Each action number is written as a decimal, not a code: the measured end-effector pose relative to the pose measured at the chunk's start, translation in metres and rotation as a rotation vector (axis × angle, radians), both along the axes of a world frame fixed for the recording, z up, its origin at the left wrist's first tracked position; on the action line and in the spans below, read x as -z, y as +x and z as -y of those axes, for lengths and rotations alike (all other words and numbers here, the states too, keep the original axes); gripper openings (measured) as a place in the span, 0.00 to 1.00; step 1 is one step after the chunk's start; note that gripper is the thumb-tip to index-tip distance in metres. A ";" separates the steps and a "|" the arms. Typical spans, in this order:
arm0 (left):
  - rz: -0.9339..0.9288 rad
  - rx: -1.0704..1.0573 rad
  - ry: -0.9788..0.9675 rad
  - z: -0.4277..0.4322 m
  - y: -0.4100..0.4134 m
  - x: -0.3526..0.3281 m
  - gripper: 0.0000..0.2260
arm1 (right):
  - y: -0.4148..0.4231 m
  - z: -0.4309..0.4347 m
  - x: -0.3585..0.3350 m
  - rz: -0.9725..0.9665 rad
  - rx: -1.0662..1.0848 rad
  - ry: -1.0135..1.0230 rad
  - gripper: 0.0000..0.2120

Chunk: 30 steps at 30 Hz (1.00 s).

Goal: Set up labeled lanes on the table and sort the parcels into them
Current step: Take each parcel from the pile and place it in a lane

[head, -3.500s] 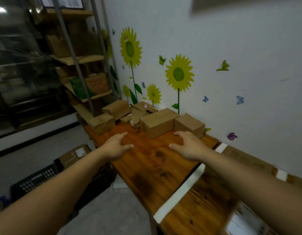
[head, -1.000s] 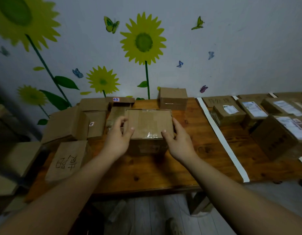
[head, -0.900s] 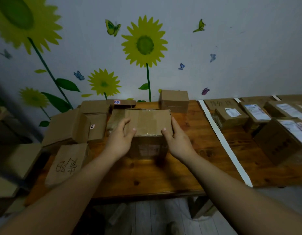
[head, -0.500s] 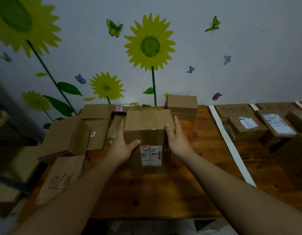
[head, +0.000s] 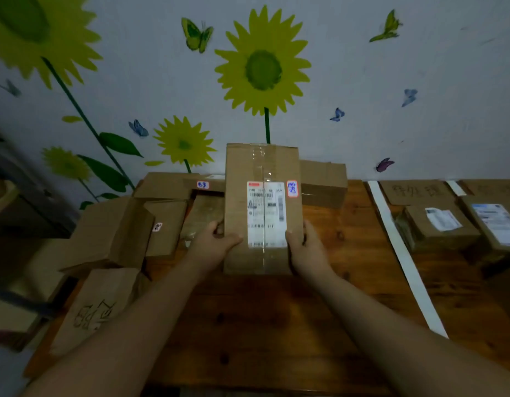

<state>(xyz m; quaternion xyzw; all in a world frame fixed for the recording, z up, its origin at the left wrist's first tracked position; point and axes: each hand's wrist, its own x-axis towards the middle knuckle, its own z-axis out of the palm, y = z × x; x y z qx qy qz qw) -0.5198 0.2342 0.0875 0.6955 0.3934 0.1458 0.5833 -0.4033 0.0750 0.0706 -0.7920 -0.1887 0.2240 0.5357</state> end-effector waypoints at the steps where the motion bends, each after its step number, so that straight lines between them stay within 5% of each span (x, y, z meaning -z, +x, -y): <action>1: 0.061 0.016 -0.046 0.002 -0.003 -0.007 0.27 | -0.001 0.001 -0.010 0.014 0.044 0.045 0.18; 5: 0.290 0.100 -0.164 0.017 -0.022 -0.033 0.30 | -0.018 0.013 -0.048 0.087 0.125 0.198 0.16; 10: 0.482 0.137 -0.074 0.035 -0.049 -0.061 0.28 | -0.058 0.040 -0.085 0.214 0.165 0.286 0.22; 18: 0.605 0.218 -0.011 0.079 -0.082 -0.079 0.29 | -0.107 0.108 -0.106 0.145 0.079 0.410 0.22; 23: 0.665 0.316 0.040 0.123 -0.085 -0.094 0.31 | -0.108 0.159 -0.108 0.022 -0.041 0.517 0.35; 30: 0.535 0.497 -0.044 0.231 -0.043 -0.097 0.36 | -0.079 0.285 -0.113 0.016 0.055 0.460 0.31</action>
